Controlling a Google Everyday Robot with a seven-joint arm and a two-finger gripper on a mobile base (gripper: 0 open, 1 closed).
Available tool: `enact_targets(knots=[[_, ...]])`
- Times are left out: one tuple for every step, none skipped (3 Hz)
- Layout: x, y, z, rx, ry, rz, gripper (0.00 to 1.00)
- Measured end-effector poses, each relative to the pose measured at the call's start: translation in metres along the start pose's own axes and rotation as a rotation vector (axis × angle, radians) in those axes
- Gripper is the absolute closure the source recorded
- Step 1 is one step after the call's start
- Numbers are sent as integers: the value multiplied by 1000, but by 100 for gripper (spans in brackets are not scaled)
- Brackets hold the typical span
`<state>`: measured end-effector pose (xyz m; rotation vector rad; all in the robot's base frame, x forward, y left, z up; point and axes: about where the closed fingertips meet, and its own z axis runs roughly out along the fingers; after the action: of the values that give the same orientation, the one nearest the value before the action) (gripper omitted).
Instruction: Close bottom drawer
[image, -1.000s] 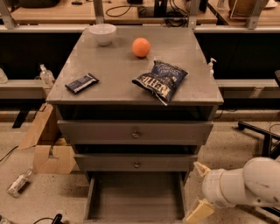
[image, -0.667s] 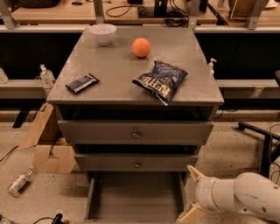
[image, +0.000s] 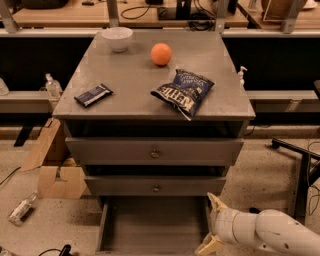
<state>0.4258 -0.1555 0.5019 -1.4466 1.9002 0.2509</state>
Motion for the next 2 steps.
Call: enact_targets(knots=[[10, 15, 25, -35, -29, 23, 0], [36, 53, 71, -60, -80, 39, 0]])
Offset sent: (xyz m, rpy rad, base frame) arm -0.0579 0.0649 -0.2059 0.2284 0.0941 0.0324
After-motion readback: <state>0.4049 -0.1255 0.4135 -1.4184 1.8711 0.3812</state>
